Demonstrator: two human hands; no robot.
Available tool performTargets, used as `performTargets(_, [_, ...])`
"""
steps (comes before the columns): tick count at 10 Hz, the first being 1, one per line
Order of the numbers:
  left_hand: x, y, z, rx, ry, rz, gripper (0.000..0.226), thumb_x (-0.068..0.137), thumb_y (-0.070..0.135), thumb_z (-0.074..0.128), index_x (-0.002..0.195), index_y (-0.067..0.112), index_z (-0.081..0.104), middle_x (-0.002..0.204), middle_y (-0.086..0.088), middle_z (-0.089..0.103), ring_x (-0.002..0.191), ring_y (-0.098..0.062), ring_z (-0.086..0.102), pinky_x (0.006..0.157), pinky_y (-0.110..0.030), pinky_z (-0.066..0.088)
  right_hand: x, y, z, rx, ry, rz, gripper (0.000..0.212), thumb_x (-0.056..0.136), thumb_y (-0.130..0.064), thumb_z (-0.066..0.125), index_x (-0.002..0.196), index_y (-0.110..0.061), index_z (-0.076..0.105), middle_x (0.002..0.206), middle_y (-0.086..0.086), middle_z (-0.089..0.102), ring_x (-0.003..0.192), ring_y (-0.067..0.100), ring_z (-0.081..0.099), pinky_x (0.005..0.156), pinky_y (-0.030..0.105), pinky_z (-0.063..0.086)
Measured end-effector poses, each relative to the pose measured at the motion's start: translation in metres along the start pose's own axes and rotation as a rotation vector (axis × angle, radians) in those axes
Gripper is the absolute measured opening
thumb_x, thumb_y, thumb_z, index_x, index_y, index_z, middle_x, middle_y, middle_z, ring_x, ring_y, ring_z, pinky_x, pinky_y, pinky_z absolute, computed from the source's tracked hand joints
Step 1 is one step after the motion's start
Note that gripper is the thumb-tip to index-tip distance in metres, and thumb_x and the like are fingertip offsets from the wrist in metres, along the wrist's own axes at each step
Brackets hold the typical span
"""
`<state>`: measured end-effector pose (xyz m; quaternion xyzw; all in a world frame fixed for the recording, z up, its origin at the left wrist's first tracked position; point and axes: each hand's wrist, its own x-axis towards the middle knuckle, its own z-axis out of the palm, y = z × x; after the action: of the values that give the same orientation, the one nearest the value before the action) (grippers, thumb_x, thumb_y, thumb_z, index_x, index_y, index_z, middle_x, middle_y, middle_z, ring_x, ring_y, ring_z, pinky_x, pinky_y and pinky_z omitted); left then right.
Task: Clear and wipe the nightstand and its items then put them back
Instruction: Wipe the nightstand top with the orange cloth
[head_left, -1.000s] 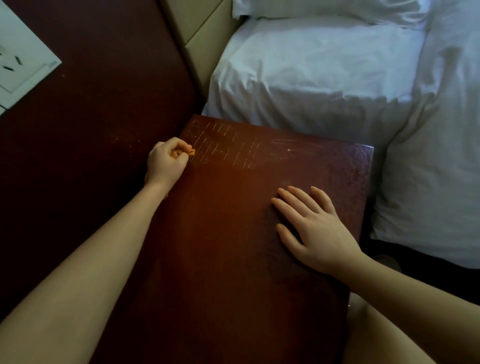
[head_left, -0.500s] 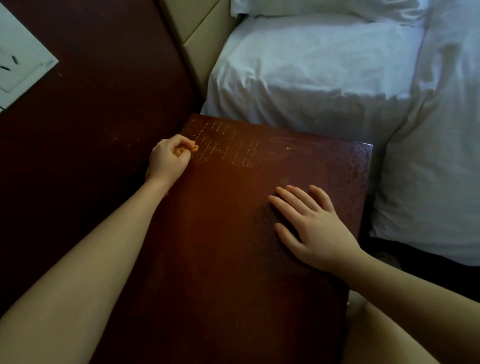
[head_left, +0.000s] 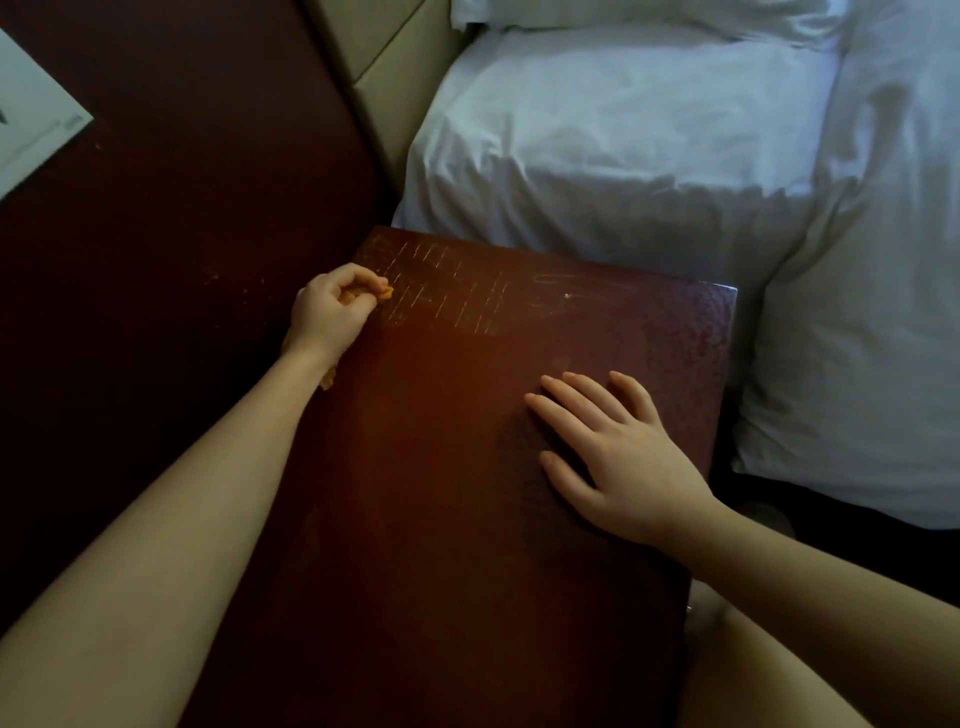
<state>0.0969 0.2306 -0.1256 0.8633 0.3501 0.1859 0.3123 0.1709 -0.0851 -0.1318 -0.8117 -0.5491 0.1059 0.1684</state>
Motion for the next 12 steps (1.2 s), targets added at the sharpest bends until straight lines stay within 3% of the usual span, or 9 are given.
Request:
performTargets(1, [-0.002, -0.002, 0.003, 0.088, 0.085, 0.041, 0.018, 0.083, 0.011, 0.056, 0.085, 0.025, 0.066, 0.098, 0.009, 0.067, 0.099, -0.011, 0.060, 0.088, -0.033, 0.049, 0.000, 0.001, -0.001, 0.004, -0.002, 0.003, 0.062, 0.089, -0.052, 0.016, 0.144, -0.027, 0.030, 0.150, -0.003, 0.031, 0.141, 0.015, 0.019, 0.113, 0.037, -0.004])
performTargets(2, [0.003, 0.002, 0.005, 0.155, 0.175, -0.035, 0.017, 0.085, 0.010, 0.053, 0.090, 0.022, 0.064, 0.103, 0.000, 0.065, 0.101, -0.019, 0.058, 0.089, -0.038, 0.049, 0.000, 0.001, 0.000, 0.006, -0.001, 0.001, 0.062, 0.089, -0.052, 0.016, 0.145, -0.027, 0.029, 0.151, -0.003, 0.030, 0.141, 0.015, 0.019, 0.113, 0.035, -0.005])
performTargets(3, [0.006, 0.006, 0.007, 0.169, 0.192, -0.081, 0.018, 0.086, 0.010, 0.051, 0.092, 0.023, 0.063, 0.102, 0.002, 0.064, 0.102, -0.018, 0.057, 0.090, -0.041, 0.049, 0.000, 0.001, 0.000, 0.010, 0.005, 0.005, 0.062, 0.089, -0.052, 0.017, 0.144, -0.026, 0.031, 0.150, -0.003, 0.032, 0.140, 0.015, 0.021, 0.113, 0.036, -0.003])
performTargets(5, [-0.016, 0.001, 0.001, 0.145, 0.067, 0.005, 0.018, 0.086, 0.014, 0.054, 0.094, 0.025, 0.065, 0.108, 0.001, 0.064, 0.105, -0.015, 0.057, 0.093, -0.038, 0.047, 0.000, 0.001, 0.000, 0.012, 0.005, 0.006, 0.063, 0.089, -0.052, 0.016, 0.144, -0.026, 0.031, 0.150, -0.002, 0.032, 0.140, 0.015, 0.021, 0.113, 0.038, -0.001])
performTargets(6, [-0.029, -0.002, -0.001, 0.202, 0.181, -0.032, 0.019, 0.087, 0.010, 0.051, 0.099, 0.016, 0.065, 0.106, -0.004, 0.065, 0.106, -0.021, 0.056, 0.092, -0.039, 0.046, 0.000, 0.001, 0.000, 0.014, 0.011, 0.007, 0.062, 0.089, -0.051, 0.018, 0.143, -0.025, 0.034, 0.149, -0.001, 0.035, 0.140, 0.016, 0.024, 0.113, 0.039, 0.001])
performTargets(7, [-0.044, 0.001, -0.001, 0.227, 0.286, -0.070, 0.019, 0.087, 0.006, 0.049, 0.097, 0.012, 0.064, 0.101, -0.003, 0.066, 0.105, -0.022, 0.054, 0.086, -0.027, 0.038, 0.000, 0.000, 0.000, 0.015, 0.017, 0.006, 0.061, 0.090, -0.050, 0.020, 0.142, -0.023, 0.037, 0.147, 0.001, 0.038, 0.139, 0.018, 0.026, 0.113, 0.041, 0.005])
performTargets(10, [-0.058, 0.012, 0.009, 0.210, 0.212, 0.057, 0.017, 0.086, 0.006, 0.054, 0.094, 0.014, 0.066, 0.096, 0.007, 0.064, 0.095, -0.010, 0.050, 0.082, -0.022, 0.034, 0.000, 0.000, 0.000, 0.022, 0.019, 0.011, 0.061, 0.090, -0.051, 0.019, 0.143, -0.024, 0.035, 0.148, 0.000, 0.036, 0.140, 0.017, 0.024, 0.113, 0.037, 0.000])
performTargets(11, [-0.046, 0.014, 0.009, 0.214, 0.255, -0.019, 0.018, 0.087, 0.005, 0.050, 0.095, 0.014, 0.065, 0.101, 0.001, 0.066, 0.101, -0.017, 0.053, 0.082, -0.022, 0.033, 0.000, 0.001, 0.000, 0.021, 0.021, 0.011, 0.062, 0.089, -0.050, 0.019, 0.143, -0.024, 0.035, 0.148, 0.000, 0.036, 0.139, 0.017, 0.024, 0.112, 0.035, -0.002])
performTargets(12, [-0.043, 0.015, 0.011, 0.221, 0.310, -0.129, 0.018, 0.087, 0.006, 0.048, 0.093, 0.014, 0.063, 0.102, -0.006, 0.064, 0.097, -0.015, 0.049, 0.077, -0.022, 0.032, 0.000, 0.000, 0.000, 0.016, 0.022, 0.012, 0.062, 0.090, -0.050, 0.019, 0.143, -0.023, 0.035, 0.148, 0.000, 0.036, 0.140, 0.016, 0.024, 0.113, 0.036, -0.001])
